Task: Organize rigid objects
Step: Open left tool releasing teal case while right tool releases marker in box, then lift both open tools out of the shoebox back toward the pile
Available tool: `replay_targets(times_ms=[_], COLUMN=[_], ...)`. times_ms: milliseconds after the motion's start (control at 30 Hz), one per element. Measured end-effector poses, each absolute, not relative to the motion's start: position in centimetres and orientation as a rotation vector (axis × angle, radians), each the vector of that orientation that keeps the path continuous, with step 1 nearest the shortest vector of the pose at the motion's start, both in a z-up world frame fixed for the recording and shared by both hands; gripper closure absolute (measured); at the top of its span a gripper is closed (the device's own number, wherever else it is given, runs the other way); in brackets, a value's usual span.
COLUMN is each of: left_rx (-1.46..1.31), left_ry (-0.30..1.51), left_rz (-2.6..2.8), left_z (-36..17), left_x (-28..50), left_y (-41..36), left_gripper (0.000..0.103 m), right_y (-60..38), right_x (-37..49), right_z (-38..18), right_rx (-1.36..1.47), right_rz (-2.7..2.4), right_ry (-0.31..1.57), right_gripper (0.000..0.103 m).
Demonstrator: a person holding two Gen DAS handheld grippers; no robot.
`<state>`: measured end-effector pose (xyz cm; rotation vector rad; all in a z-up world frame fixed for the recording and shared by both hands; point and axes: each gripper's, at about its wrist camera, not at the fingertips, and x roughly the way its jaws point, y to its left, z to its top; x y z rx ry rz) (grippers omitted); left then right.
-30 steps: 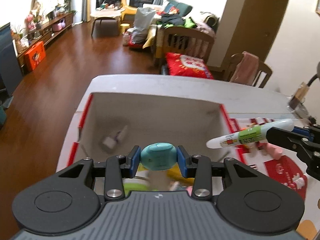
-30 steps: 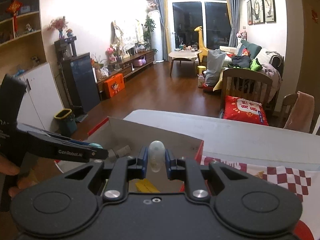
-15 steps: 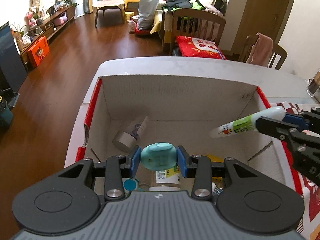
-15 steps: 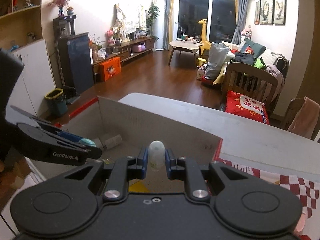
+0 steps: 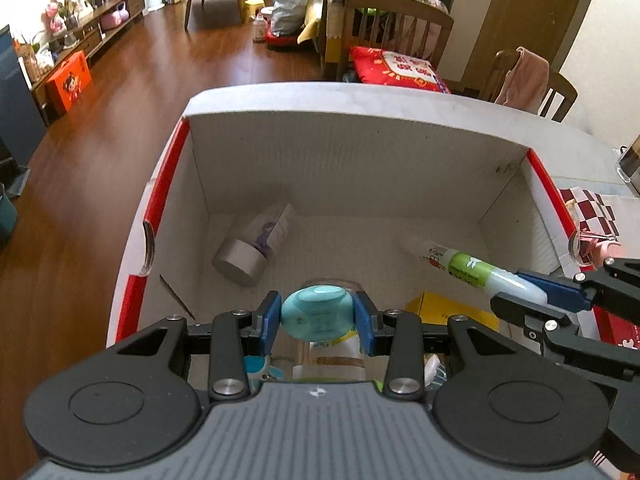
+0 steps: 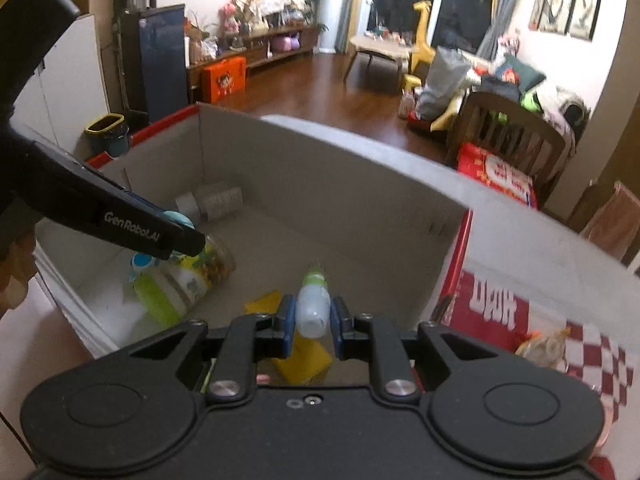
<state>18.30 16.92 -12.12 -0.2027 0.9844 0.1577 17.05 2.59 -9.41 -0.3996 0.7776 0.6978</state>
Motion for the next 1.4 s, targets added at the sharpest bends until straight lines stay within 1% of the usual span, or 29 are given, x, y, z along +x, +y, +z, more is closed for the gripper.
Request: replay_targets(times_ms=[100,267,333,500,600,633,700,833,867,933,1100,1200,1400], left_rx=[-0.21,-0.224,-0.229,-0.25,-0.267,-0.271,-0.27,-0.272,-0.272,-0.272,-0.263,-0.255,-0.247], left_ry=[1.004,1.02,1.023,1.029,1.03,1.029,1.025,1.007,1.002,0.988,0.96,0.945,0.901], left_rz=[0.157,0.151,0.153,0.157,0.159,0.16,0.163,0.166,0.165,0.166,0.163,0.163,0.146], left_z=[-12.4,-12.3,-12.3,-12.2,-12.1,-12.0,-11.8,-11.3,-11.1,-10.6,-9.6,-8.9,-7.2], left_x=[18.3,18.3,18.2,17.7,17.2,17.1,16.7,16.1,15.9,15.5,14.6,14.1,13.1], left_y=[16.8,16.6,16.5,16.3,16.2,16.2,16.1,15.9,15.8,15.6,15.0,14.3,12.4], left_gripper=[0.065,0.065,0.065,0.065,0.061,0.059,0.059,0.058,0.057,0.051,0.051,0.051,0.051], right_y=[2.7,2.7,2.5,1.6,1.0,0.8,0.5,-0.4,-0.6,-1.0,-2.1,-2.9,-5.1], right_x=[17.2,17.0,16.8,16.6,16.5,16.4,16.4,16.1,16.1,15.9,15.6,15.3,14.5], right_z=[-9.4,-9.2,-8.9,-8.6,-8.2,-8.0,-7.8,-7.3,-7.2,-6.8,-5.7,-5.2,-3.8], right_rx=[-0.386,-0.363,-0.346,-0.311,-0.28,-0.273,-0.265,-0.237,-0.232,-0.223,-0.199,-0.185,-0.148], right_rz=[0.701,0.722,0.734,0.746,0.756,0.762,0.769,0.773,0.775,0.779,0.799,0.818,0.855], right_ry=[0.82,0.863,0.874,0.882,0.886,0.885,0.882,0.879,0.876,0.866,0.842,0.834,0.8], right_gripper=[0.084,0.075,0.069,0.065,0.061,0.058,0.054,0.053,0.053,0.049,0.039,0.038,0.026])
